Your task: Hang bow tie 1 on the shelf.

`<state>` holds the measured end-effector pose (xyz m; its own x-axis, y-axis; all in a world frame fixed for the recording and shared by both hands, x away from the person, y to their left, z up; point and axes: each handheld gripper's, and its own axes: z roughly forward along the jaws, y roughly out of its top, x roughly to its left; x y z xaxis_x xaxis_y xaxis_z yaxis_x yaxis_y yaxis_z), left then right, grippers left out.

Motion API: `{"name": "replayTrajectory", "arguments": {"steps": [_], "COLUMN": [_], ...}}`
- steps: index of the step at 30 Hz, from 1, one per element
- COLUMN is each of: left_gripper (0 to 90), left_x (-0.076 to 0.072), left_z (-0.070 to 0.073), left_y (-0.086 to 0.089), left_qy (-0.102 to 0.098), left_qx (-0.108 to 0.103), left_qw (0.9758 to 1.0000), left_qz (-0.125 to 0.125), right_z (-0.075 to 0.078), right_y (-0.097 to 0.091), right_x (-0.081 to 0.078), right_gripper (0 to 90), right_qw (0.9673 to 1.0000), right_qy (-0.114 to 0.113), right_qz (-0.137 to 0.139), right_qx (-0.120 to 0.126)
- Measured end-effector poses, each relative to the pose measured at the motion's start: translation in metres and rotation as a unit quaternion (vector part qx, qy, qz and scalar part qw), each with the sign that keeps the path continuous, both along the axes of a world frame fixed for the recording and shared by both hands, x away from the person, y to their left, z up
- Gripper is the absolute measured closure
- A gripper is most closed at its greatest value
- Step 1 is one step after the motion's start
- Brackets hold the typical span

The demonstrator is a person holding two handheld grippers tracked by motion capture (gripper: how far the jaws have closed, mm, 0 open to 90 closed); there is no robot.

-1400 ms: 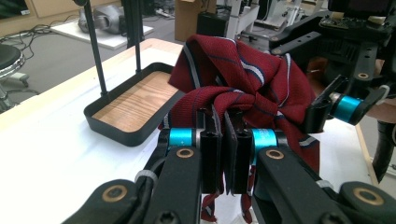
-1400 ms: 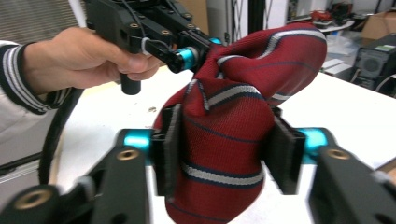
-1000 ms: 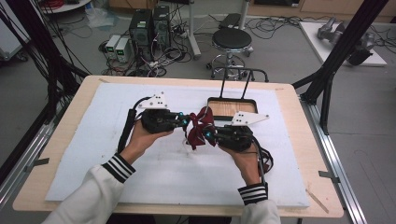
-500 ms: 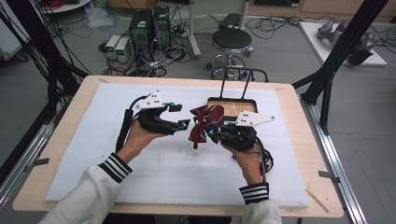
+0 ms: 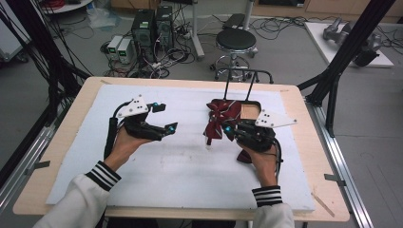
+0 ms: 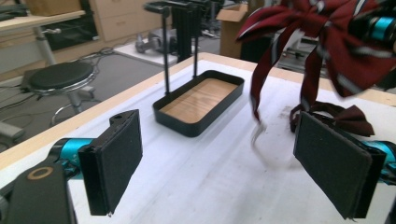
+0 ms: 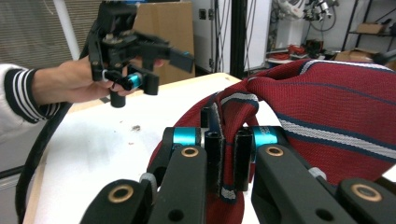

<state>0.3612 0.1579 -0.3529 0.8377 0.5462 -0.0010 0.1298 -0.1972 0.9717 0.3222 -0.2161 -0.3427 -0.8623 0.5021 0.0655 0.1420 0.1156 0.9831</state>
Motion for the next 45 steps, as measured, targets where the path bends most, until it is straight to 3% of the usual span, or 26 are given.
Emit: {"name": "replayTrajectory", "arguments": {"steps": [7, 13, 22, 30, 45], "left_gripper": [15.8, 15.8, 15.8, 15.8, 15.8], "left_x": [-0.012, -0.02, -0.03, -0.041, -0.061], "left_z": [-0.011, -0.024, -0.039, -0.058, -0.085], "left_y": [0.022, 0.043, 0.065, 0.081, 0.11], "left_qy": [-0.009, -0.018, -0.031, -0.028, -0.043], "left_qx": [-0.006, -0.029, -0.042, -0.048, -0.087], "left_qw": [0.9998, 0.9989, 0.9972, 0.9967, 0.9907], "left_qz": [0.017, 0.033, 0.055, 0.06, 0.096], "right_z": [0.015, 0.026, 0.039, 0.046, 0.049], "right_y": [-0.022, -0.041, -0.07, -0.087, -0.11], "right_x": [0.001, 0.002, 0.006, 0.013, 0.036], "right_gripper": [87.6, 87.6, 87.5, 87.4, 87.5], "right_qw": [0.9997, 0.9984, 0.9942, 0.9908, 0.9851], "right_qy": [-0.014, -0.027, -0.042, -0.049, -0.054], "right_qz": [-0.021, -0.049, -0.099, -0.126, -0.163], "right_qx": [0.006, -0.001, -0.001, -0.004, -0.005]}}
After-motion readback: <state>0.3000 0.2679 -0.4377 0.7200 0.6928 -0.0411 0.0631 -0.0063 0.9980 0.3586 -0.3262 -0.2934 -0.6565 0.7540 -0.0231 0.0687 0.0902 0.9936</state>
